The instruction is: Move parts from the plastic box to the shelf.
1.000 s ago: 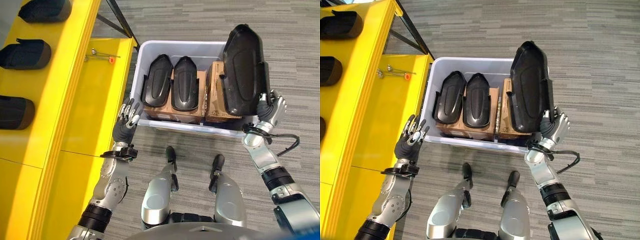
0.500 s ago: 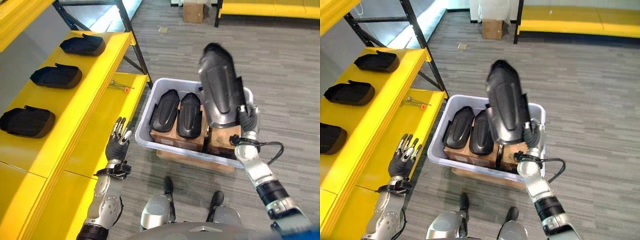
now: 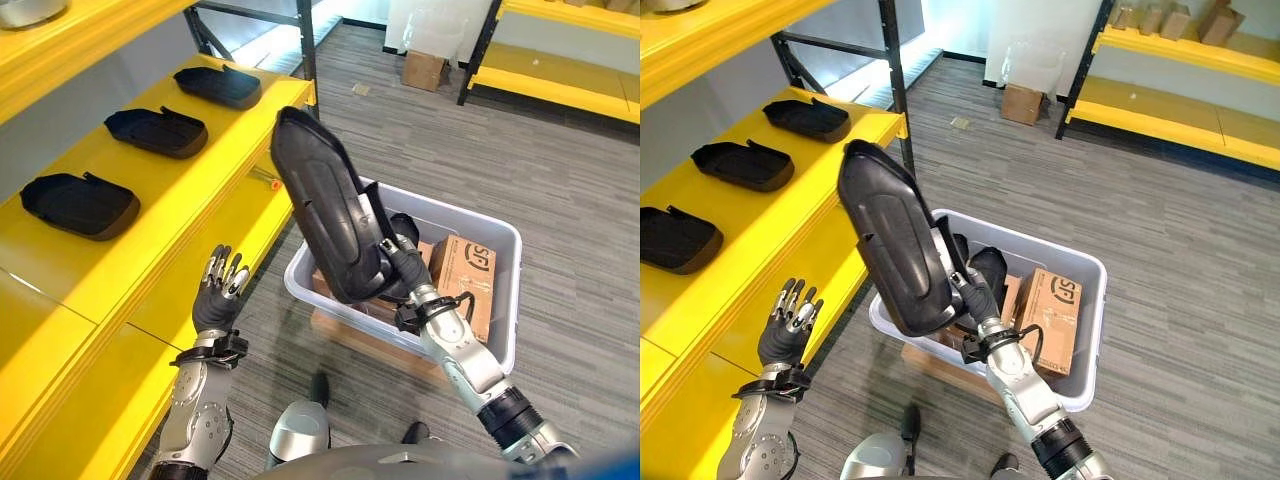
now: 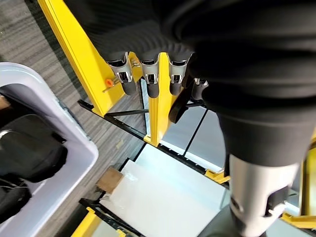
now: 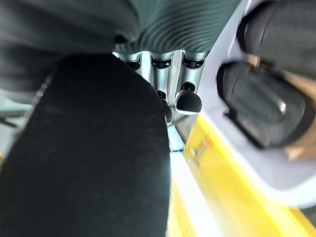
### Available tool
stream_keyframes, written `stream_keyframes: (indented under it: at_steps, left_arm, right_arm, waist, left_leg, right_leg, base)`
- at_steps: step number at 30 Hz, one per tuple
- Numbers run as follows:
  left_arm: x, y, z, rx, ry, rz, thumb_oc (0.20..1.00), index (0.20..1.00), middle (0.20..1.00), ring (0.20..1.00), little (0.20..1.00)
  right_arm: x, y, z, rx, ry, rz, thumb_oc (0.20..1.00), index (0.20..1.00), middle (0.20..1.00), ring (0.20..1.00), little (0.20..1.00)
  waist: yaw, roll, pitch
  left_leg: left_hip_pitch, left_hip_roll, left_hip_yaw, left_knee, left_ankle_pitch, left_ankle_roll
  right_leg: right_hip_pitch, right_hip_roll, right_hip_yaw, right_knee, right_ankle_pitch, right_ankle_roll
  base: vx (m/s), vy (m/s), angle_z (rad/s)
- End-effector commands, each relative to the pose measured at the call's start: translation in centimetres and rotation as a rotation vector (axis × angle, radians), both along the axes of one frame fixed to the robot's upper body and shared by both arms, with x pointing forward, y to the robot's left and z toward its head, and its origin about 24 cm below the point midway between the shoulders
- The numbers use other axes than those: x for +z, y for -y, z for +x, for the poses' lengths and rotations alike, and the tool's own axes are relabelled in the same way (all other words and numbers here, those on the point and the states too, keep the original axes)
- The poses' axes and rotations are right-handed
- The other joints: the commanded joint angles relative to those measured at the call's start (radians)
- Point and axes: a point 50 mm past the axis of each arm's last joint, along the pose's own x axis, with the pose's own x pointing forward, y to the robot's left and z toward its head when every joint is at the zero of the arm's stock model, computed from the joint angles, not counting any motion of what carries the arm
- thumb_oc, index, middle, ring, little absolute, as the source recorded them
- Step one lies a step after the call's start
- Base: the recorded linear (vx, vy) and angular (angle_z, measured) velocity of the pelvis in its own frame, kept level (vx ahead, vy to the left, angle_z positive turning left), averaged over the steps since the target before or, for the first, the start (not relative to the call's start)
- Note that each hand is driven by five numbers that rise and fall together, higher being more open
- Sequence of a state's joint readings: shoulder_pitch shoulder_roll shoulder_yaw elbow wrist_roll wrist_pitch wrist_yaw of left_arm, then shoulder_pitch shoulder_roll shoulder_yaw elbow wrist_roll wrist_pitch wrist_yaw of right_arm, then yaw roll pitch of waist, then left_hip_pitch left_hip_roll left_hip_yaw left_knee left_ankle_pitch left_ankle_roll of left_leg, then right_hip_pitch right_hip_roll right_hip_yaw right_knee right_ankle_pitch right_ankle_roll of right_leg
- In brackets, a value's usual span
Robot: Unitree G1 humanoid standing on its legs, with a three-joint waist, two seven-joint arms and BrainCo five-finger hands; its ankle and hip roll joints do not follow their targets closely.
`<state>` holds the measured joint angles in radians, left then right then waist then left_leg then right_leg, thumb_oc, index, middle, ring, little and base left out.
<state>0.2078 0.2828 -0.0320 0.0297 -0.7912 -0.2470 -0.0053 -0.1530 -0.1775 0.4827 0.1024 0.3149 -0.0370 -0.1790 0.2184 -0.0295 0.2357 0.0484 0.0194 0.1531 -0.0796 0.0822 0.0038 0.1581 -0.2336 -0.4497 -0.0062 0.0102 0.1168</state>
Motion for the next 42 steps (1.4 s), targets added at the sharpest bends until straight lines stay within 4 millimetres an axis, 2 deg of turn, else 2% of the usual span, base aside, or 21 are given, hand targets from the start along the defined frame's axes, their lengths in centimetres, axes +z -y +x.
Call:
stream_keyframes:
  at_steps: [1,3,4,5,6,7,8,9,11,14,23,26,28,29,30,33,35,36,37,38,42]
  left_arm:
    - [2.8,0.8,1.0,-0.084,0.138,0.092,1.0,1.0,1.0,1.0,1.0]
    - [2.8,0.9,1.2,-0.093,0.14,0.104,1.0,1.0,1.0,1.0,1.0]
    - [2.8,1.0,1.5,-0.102,0.141,0.112,1.0,1.0,1.0,1.0,1.0]
    - [2.8,1.2,1.6,-0.115,0.14,0.113,1.0,1.0,1.0,1.0,1.0]
    - [2.8,1.7,1.9,-0.14,0.142,0.1,1.0,1.0,1.0,1.0,1.0]
    - [2.7,2.0,1.9,-0.157,0.14,0.083,1.0,1.0,1.0,1.0,1.0]
    - [2.3,2.6,1.8,-0.173,0.132,0.076,1.0,1.0,1.0,1.0,1.0]
    - [1.6,3.4,1.6,-0.212,0.121,0.069,1.0,1.0,1.0,1.0,1.0]
    - [1.5,3.6,1.6,-0.221,0.12,0.072,1.0,1.0,1.0,1.0,1.0]
    - [1.2,3.2,1.7,-0.198,0.097,0.067,1.0,1.0,1.0,1.0,1.0]
    - [0.4,2.1,0.8,-0.15,0.06,0.084,1.0,1.0,1.0,1.0,1.0]
    - [0.5,2.4,0.9,-0.181,0.067,0.083,1.0,1.0,1.0,1.0,1.0]
    - [0.5,3.2,1.5,-0.264,0.068,0.086,1.0,1.0,1.0,1.0,1.0]
    - [0.4,4.4,2.2,-0.321,0.071,0.083,1.0,1.0,1.0,1.0,1.0]
    - [0.4,4.9,2.6,-0.335,0.072,0.079,1.0,1.0,1.0,1.0,1.0]
    - [0.5,5.3,3.0,-0.322,0.072,0.05,1.0,1.0,1.0,1.0,1.0]
    - [0.4,5.2,2.8,-0.317,0.068,0.036,1.0,1.0,1.0,1.0,1.0]
    - [0.4,5.0,2.5,-0.318,0.067,0.042,1.0,1.0,1.0,1.0,1.0]
    - [0.4,4.9,2.4,-0.317,0.067,0.044,1.0,1.0,1.0,1.0,1.0]
    - [0.4,4.7,2.2,-0.313,0.059,0.051,1.0,1.0,1.0,1.0,1.0]
    - [0.6,4.5,2.3,-0.346,0.06,0.128,1.0,1.0,1.0,1.0,1.0]
  right_arm:
    - [3.4,-0.8,1.3,0.012,0.112,0.148,0.2,0.2,0.2,0.2,0.2]
    - [3.2,-1.2,1.3,0.028,0.098,0.157,0.2,0.2,0.2,0.2,0.2]
    - [3.1,-1.1,1.2,0.027,0.089,0.164,0.2,0.2,0.2,0.2,0.2]
    - [3.0,-0.9,1.2,0.019,0.086,0.165,0.2,0.2,0.2,0.2,0.2]
    - [2.8,-0.4,1.0,0.0,0.081,0.164,0.2,0.2,0.2,0.2,0.2]
    - [2.7,0.1,0.9,-0.013,0.077,0.154,0.2,0.2,0.2,0.2,0.2]
    - [2.4,0.6,0.8,-0.014,0.067,0.144,0.2,0.2,0.2,0.2,0.2]
    - [2.2,1.1,0.6,-0.041,0.061,0.13,0.2,0.2,0.2,0.2,0.2]
    - [2.1,1.3,0.6,-0.042,0.063,0.123,0.2,0.2,0.2,0.2,0.2]
    - [1.8,1.6,0.8,-0.027,0.062,0.114,0.2,0.2,0.2,0.2,0.2]
    - [2.3,0.1,0.3,0.06,0.096,0.088,0.2,0.2,0.2,0.2,0.2]
    - [2.2,-0.1,0.2,0.074,0.093,0.085,0.2,0.2,0.2,0.2,0.2]
    - [2.2,0.3,0.3,0.019,0.092,0.091,0.2,0.2,0.2,0.2,0.2]
    - [2.2,0.9,0.4,-0.026,0.101,0.087,0.2,0.2,0.2,0.2,0.2]
    - [2.2,1.1,0.5,-0.038,0.103,0.081,0.2,0.2,0.2,0.2,0.2]
    - [1.9,1.5,1.2,-0.03,0.089,0.06,0.2,0.2,0.2,0.2,0.2]
    - [1.8,1.5,1.3,-0.012,0.079,0.056,0.2,0.2,0.2,0.2,0.2]
    - [1.7,1.6,1.2,-0.001,0.08,0.054,0.2,0.2,0.2,0.2,0.2]
    - [1.8,1.6,1.2,0.003,0.084,0.054,0.2,0.2,0.2,0.2,0.2]
    - [1.9,1.5,1.4,0.008,0.083,0.058,0.2,0.2,0.2,0.2,0.2]
    - [2.3,0.8,1.4,-0.012,0.089,0.084,0.2,0.2,0.2,0.2,0.2]
  waist:
    - [0.028,0.013,-0.012]
    - [0.024,0.02,-0.015]
    - [0.015,0.023,-0.018]
    - [0.005,0.023,-0.021]
    - [-0.017,0.02,-0.036]
    - [-0.038,0.021,-0.047]
    - [-0.061,0.02,-0.056]
    - [-0.1,0.018,-0.066]
    - [-0.115,0.019,-0.07]
    - [-0.113,0.024,-0.078]
    - [-0.083,0.027,-0.077]
    - [-0.083,0.029,-0.075]
    - [-0.114,0.031,-0.073]
    - [-0.155,0.03,-0.073]
    - [-0.17,0.027,-0.069]
    - [-0.176,0.032,-0.061]
    - [-0.174,0.036,-0.064]
    - [-0.169,0.04,-0.067]
    - [-0.167,0.041,-0.068]
    - [-0.16,0.051,-0.066]
    - [-0.149,0.066,-0.058]
  left_leg:
    - [0.051,0.008,0.015,0.001,-0.042,0.007]
    - [0.051,-0.005,-0.005,0.01,-0.057,0.029]
    - [0.045,-0.014,-0.026,0.018,-0.064,0.04]
    - [0.042,-0.024,-0.049,0.023,-0.069,0.048]
    - [0.038,-0.053,-0.107,0.017,-0.069,0.059]
    - [0.039,-0.076,-0.155,0.006,-0.064,0.062]
    - [0.037,-0.099,-0.2,-0.008,-0.057,0.061]
    - [0.033,-0.139,-0.277,-0.008,-0.053,0.065]
    - [0.029,-0.154,-0.31,-0.008,-0.054,0.071]
    - [0.023,-0.159,-0.326,-0.008,-0.054,0.071]
    - [0.019,-0.166,-0.303,0.016,-0.068,0.074]
    - [0.018,-0.149,-0.229,0.034,-0.075,0.062]
    - [0.024,-0.075,-0.007,0.053,-0.078,0.022]
    - [0.047,0.0,0.191,0.072,-0.084,-0.018]
    - [0.045,0.026,0.242,0.096,-0.083,-0.032]
    - [0.055,0.067,0.238,0.121,-0.092,-0.046]
    - [0.07,0.1,0.226,0.104,-0.063,-0.067]
    - [0.076,0.139,0.207,0.091,-0.022,-0.091]
    - [0.077,0.146,0.201,0.089,-0.018,-0.095]
    - [0.09,0.136,0.185,0.068,-0.033,-0.087]
    - [0.119,0.106,0.182,0.013,-0.037,-0.067]
  right_leg:
    - [0.019,-0.097,-0.034,0.136,0.155,0.081]
    - [-0.005,-0.098,0.007,0.183,0.154,0.08]
    - [-0.012,-0.069,0.042,0.186,0.127,0.07]
    - [-0.02,-0.027,0.074,0.182,0.097,0.059]
    - [-0.047,0.075,0.141,0.15,0.041,0.032]
    - [-0.078,0.142,0.203,0.111,0.021,0.006]
    - [-0.099,0.202,0.269,0.065,0.016,-0.019]
    - [-0.136,0.28,0.391,0.043,0.037,-0.036]
    - [-0.142,0.299,0.439,0.035,0.038,-0.042]
    - [-0.146,0.289,0.444,0.018,0.043,-0.039]
    - [-0.109,0.276,0.401,0.015,0.013,-0.056]
    - [-0.089,0.262,0.342,0.003,0.008,-0.06]
    - [-0.076,0.225,0.218,-0.005,0.006,-0.053]
    - [-0.062,0.186,0.109,0.003,-0.006,-0.042]
    - [-0.057,0.168,0.075,0.013,-0.008,-0.043]
    - [-0.047,0.131,0.039,0.058,-0.031,-0.055]
    - [-0.038,0.123,0.042,0.062,-0.04,-0.06]
    - [-0.032,0.11,0.044,0.073,-0.052,-0.061]
    - [-0.032,0.105,0.044,0.076,-0.055,-0.061]
    - [-0.029,0.082,0.036,0.103,-0.067,-0.052]
    - [-0.027,0.049,0.018,0.141,-0.065,-0.021]
  base:
    - [-0.04,0.183,0.16]
    - [-0.04,0.142,0.05]
    - [-0.02,0.071,0.05]
    - [0.01,0.059,0.62]
    - [0.05,0.062,1.24]
    - [0.09,0.087,1.59]
    - [0.16,0.08,1.55]
    - [0.15,0.049,1.21]
    - [0.09,-0.001,1.56]
    - [0.07,-0.059,0.85]
    - [0.09,-0.06,0.14]
    - [0.07,-0.038,0.34]
    - [0.02,0.036,1.36]
    - [-0.01,0.118,2.64]
    - [0.0,0.167,2.98]
    - [0.07,0.234,1.48]
    - [0.13,0.331,0.66]
    - [0.13,0.367,0.49]
    - [0.18,0.602,0.68]
    - [0.13,0.524,0.42]
    - [0.1,0.505,0.21]
